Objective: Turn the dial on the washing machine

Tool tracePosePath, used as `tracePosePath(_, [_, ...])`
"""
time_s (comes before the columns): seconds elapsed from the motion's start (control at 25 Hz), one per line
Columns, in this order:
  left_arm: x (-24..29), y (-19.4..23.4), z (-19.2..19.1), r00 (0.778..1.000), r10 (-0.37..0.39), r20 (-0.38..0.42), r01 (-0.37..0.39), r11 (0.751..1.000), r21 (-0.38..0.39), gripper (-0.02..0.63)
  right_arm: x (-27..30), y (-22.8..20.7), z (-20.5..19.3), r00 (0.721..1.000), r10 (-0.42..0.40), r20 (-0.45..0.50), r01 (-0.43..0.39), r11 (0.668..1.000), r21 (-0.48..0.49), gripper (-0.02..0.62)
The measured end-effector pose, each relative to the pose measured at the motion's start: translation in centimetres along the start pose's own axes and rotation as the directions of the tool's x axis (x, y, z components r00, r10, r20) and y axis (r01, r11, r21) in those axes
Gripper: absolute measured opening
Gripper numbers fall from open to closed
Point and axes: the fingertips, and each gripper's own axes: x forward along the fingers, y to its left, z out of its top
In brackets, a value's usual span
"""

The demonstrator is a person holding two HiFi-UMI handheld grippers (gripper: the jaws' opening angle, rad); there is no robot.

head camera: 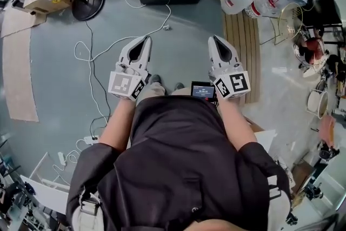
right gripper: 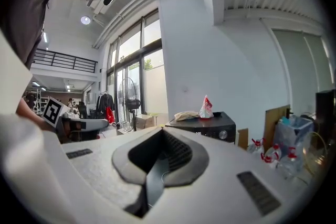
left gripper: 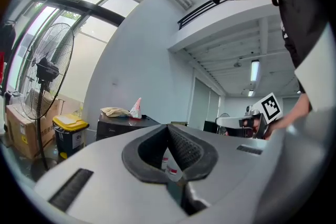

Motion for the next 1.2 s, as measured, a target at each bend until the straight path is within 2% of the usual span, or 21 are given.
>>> tracePosePath(0.2, [0.9,-3.9,-0.1,1.0,-0.02,-0.002,0.02,0.999,-0.051,-0.006,-2.8,-1.9,0.9,0.999,0.022,0.023,-0.021,1.0,-0.012,0.002])
tracePosePath(0.32, [1.4,-6.2,-1.4,0.999,-0.012,-0.038,0.011,0.999,-0.031,-0.006,-4.9,-3.4,-0.6,1.0,0.019,0.012,-0.019,1.0,0.02,0.002])
tracePosePath(0.52, [1.7,-10.1,-1.6,0.999,-0.029,-0.033,0.028,1.0,-0.004,-0.006,-9.2,-5.2,-2.3,1.0,-0.014,0.008,0.014,1.0,0.024,0.002])
tracePosePath(0.72, [1.8,-12.5,-2.8,0.998,-0.039,-0.051,0.039,0.999,0.002,-0.006,-10.9,-6.1,-2.9,1.0,-0.006,0.02,0.005,0.999,0.038,0.002])
tracePosePath(0.92, [0.8,-14.2,-2.7,0.997,-0.047,-0.067,0.048,0.999,0.002,-0.006,-12.5,-5.4,-2.2,0.999,0.024,0.047,-0.026,0.999,0.046,0.002])
tracePosePath(1.2, [0.1,-13.2,-3.4,0.995,-0.03,-0.099,0.029,1.0,-0.008,-0.006,-12.8,-5.6,-3.3,0.998,0.032,0.061,-0.037,0.995,0.091,0.002])
